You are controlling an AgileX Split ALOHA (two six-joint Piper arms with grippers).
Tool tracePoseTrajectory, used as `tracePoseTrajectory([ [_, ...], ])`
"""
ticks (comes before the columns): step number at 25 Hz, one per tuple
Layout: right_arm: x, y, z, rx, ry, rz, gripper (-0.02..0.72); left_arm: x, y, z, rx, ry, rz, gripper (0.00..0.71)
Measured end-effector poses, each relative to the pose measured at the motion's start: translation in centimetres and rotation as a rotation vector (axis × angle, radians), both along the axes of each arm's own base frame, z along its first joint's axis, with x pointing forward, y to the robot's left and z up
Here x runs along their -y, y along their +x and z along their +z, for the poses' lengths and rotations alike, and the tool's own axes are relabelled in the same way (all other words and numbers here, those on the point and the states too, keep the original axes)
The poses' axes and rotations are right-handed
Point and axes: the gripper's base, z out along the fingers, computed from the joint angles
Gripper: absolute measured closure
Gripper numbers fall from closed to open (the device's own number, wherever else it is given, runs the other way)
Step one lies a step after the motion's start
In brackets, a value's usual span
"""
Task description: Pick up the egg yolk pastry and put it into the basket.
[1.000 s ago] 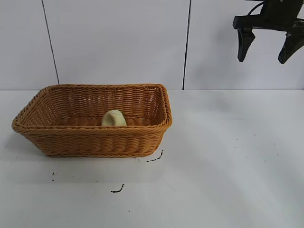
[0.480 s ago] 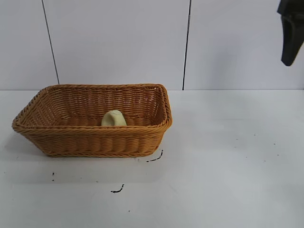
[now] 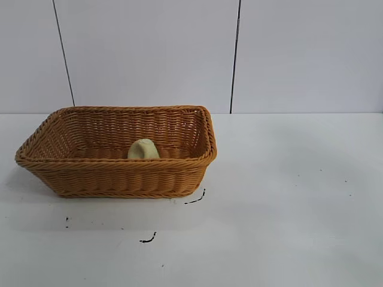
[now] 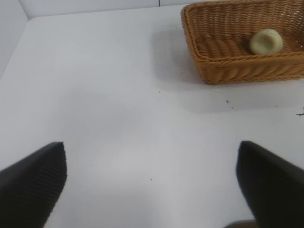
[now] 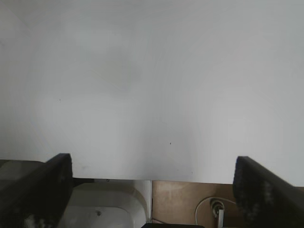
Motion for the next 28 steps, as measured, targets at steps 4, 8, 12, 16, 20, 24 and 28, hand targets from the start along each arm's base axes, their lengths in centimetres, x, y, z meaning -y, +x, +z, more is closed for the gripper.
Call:
tracePoseTrajectory([
  [4,0.2,-4.0,-2.0,0.125,-0.011,0.031,0.048,0.0,0.0,0.0,0.0,0.0,0.0,0.014],
  [8,0.3,-7.9,-3.2,0.254,-0.007,0.028,0.048,0.0,0.0,0.0,0.0,0.0,0.0,0.014],
  [12,0.5,-10.5,-2.5,0.432,0.011,-0.002,0.048,0.0,0.0,0.0,0.0,0.0,0.0,0.014],
  [16,0.6,-12.7,-2.1,0.572,0.016,-0.002,0.048,0.0,0.0,0.0,0.0,0.0,0.0,0.014],
  [20,0.6,-14.1,-2.0,0.668,0.02,-0.003,0.048,0.0,0.0,0.0,0.0,0.0,0.0,0.014],
  [24,0.7,-14.7,-2.0,0.704,0.02,-0.003,0.048,0.0,0.0,0.0,0.0,0.0,0.0,0.014],
  [28,0.7,-14.7,-2.0,0.704,0.02,-0.003,0.048,0.0,0.0,0.0,0.0,0.0,0.0,0.014],
])
